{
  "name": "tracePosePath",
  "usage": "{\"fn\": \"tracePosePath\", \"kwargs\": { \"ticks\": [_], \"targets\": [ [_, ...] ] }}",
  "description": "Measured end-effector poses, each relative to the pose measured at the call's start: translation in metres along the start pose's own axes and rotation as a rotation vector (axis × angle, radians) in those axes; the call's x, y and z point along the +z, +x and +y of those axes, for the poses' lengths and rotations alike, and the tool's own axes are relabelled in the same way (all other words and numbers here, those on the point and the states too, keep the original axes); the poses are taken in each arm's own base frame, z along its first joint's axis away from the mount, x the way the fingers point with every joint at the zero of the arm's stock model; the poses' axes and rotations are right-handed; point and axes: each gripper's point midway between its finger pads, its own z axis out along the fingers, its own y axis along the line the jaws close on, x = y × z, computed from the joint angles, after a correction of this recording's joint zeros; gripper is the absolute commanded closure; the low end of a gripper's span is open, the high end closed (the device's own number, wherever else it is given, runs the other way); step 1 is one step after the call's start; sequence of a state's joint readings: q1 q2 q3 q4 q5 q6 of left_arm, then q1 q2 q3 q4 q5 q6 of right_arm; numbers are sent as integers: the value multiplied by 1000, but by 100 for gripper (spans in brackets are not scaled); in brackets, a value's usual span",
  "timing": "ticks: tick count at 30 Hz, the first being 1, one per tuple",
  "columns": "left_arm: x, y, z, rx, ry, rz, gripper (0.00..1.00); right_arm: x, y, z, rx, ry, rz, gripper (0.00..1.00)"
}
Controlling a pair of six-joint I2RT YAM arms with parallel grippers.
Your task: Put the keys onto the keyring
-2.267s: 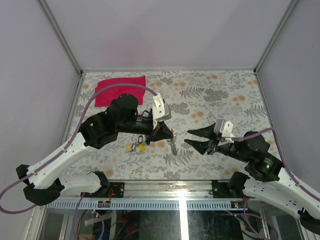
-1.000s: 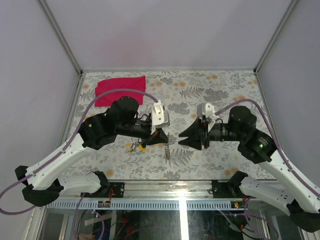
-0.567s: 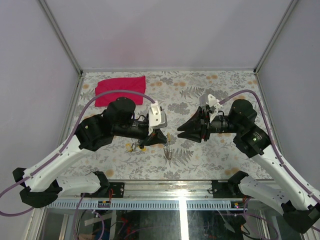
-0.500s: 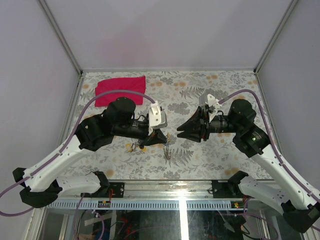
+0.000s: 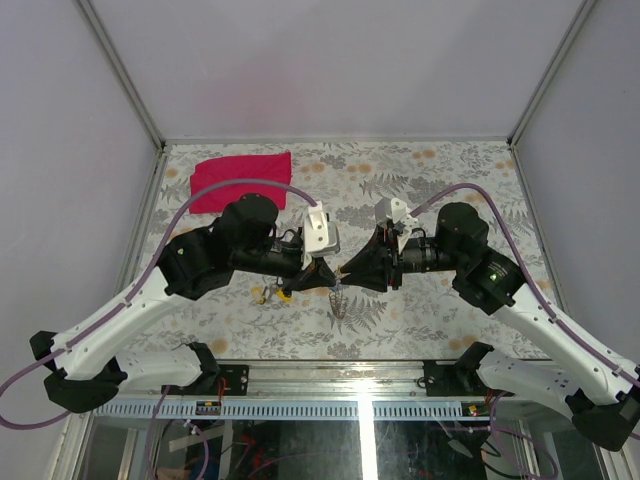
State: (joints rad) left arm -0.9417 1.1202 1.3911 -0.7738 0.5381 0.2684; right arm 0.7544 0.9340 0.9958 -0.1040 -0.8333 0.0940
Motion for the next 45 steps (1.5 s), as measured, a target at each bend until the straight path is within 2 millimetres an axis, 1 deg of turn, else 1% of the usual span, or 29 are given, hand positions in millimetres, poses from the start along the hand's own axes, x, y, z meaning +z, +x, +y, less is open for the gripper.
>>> {"fn": "tracePosePath", "kwargs": {
  "ticks": [5,10,12,15,17,23,25,26,29,32,35,40,42,45],
  "targets": [
    [1,1,1,-2,1,5,100,1,1,-2,-4,4,3,69],
    [1,1,1,-3,0,8,100,5,6,-2,7,-4,20,71],
    [1,1,2,-4,-3,9,100,6,9,-2,12,-7,28,76],
    [1,1,2,-4,-6,10,100,6,10,-1,12,-12,33,86],
    [1,1,3,-4,-9,11,100,6,10,0,10,-14,33,91],
    [1,2,4,-6,-18,15,100,7,10,0,-2,-17,33,100],
    [1,1,5,-6,-21,14,99,7,10,0,-9,-17,29,100],
    [1,1,5,-6,-22,14,96,7,9,0,-14,-16,25,100],
    [1,0,5,-7,-24,9,83,5,8,0,-30,-10,8,100],
    [-3,-7,3,-1,-29,-18,75,3,6,1,-32,5,-5,100],
    [-15,-23,-1,22,-43,-92,72,0,0,5,-36,9,-25,100],
    [-34,-46,-11,56,-52,-213,71,-7,-15,14,-58,6,-77,100],
    [-35,-49,-13,58,-47,-234,71,-9,-20,17,-64,4,-97,100],
    [-32,-49,-14,49,-35,-244,71,-10,-26,19,-67,1,-115,100]
  ]
}}
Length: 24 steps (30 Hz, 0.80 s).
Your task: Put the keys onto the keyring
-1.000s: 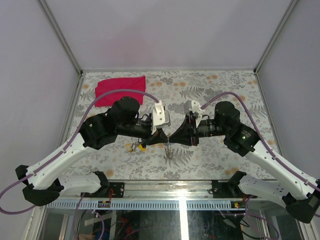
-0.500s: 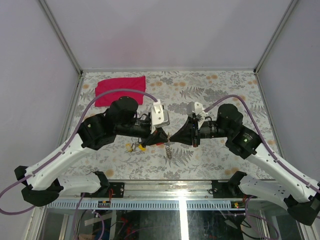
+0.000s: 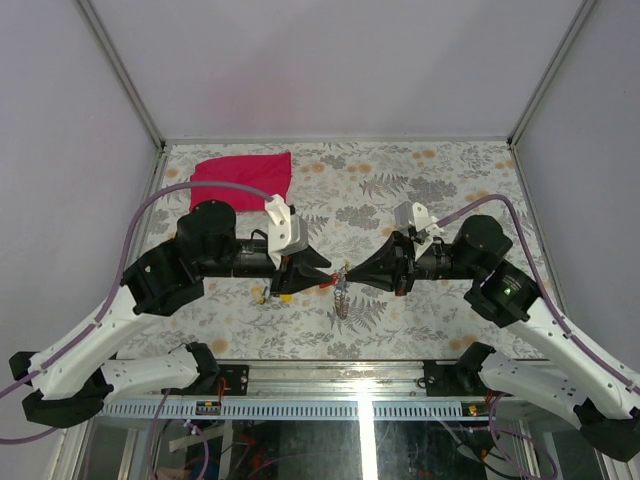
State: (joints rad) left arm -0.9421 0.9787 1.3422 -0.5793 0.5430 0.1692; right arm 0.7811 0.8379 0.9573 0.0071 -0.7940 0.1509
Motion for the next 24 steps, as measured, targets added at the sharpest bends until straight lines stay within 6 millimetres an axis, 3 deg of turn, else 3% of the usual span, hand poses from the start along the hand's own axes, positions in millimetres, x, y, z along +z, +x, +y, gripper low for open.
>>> {"fn": "tracePosePath", "kwargs": {
  "ticks": [4,8,18,24],
  "targets": [
    [4,5,-1,-14,14,9,73,-1,-3,2,2,-1,-10,100],
    [5,5,-2,-19,25,8,84,-3,-5,4,5,-2,-17,100],
    [7,5,-2,-21,27,7,100,-4,-9,6,9,-4,-28,100],
    [9,6,0,-24,28,12,100,-4,-12,6,4,3,-41,100]
  ]
}}
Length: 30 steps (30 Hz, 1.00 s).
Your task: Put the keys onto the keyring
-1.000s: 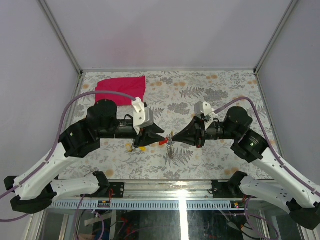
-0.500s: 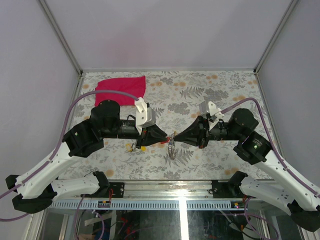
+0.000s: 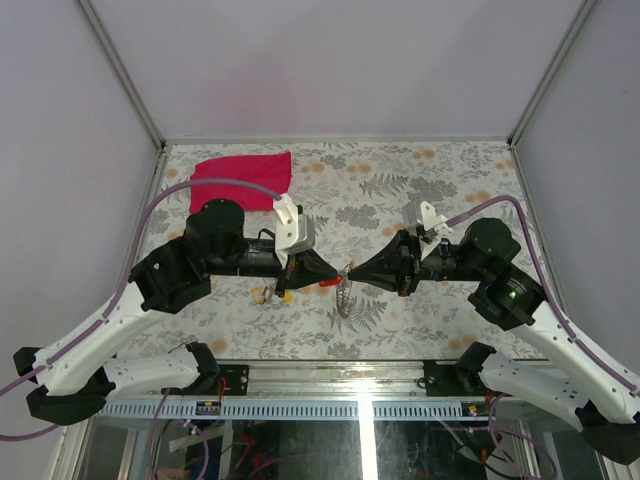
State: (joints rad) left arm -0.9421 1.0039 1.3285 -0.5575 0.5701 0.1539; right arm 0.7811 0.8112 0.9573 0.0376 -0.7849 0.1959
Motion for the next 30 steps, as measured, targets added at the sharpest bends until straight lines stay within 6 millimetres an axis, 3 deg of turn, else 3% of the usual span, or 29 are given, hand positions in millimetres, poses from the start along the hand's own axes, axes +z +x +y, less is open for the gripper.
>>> {"fn": "tracePosePath", "kwargs": {
  "ticks": [22,30],
  "targets": [
    [4,-8,2,2,-8,-54,100,-5,-18,-8,14,91,-144,100],
    [5,-14,7,-18,-43,-115,82,-5,-24,-14,3,108,-236,100]
  ]
}}
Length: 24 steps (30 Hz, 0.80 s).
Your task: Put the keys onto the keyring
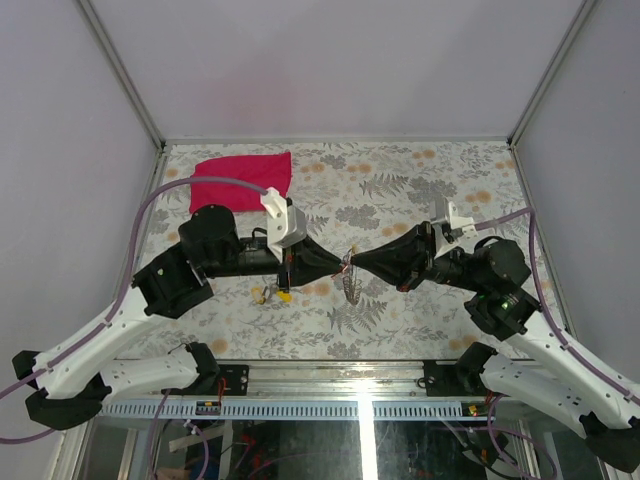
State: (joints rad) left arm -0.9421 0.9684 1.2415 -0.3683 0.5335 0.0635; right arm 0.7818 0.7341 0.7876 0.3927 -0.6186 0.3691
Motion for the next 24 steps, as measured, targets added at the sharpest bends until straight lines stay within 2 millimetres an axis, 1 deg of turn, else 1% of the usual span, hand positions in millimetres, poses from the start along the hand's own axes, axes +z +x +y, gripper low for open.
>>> {"fn": "tracePosePath", "kwargs": {
  "ticks": [5,9,13,18,24],
  "targets": [
    [-3,-10,1,-13,-25,-71,74,-1,-10,3,-34,-10,-46,100],
    [-9,-23,0,-13,-44,-146,71,-3,-17,8,-59,-22,-76,100],
    [-13,-34,-3,-17,-41,-208,67,-4,-19,10,-71,-33,-84,100],
    [-9,-43,-5,-30,-20,-248,66,-4,-19,11,-77,-35,-84,100],
    [0,-41,-8,-49,24,-248,67,-5,-19,13,-83,-44,-83,100]
  ]
}}
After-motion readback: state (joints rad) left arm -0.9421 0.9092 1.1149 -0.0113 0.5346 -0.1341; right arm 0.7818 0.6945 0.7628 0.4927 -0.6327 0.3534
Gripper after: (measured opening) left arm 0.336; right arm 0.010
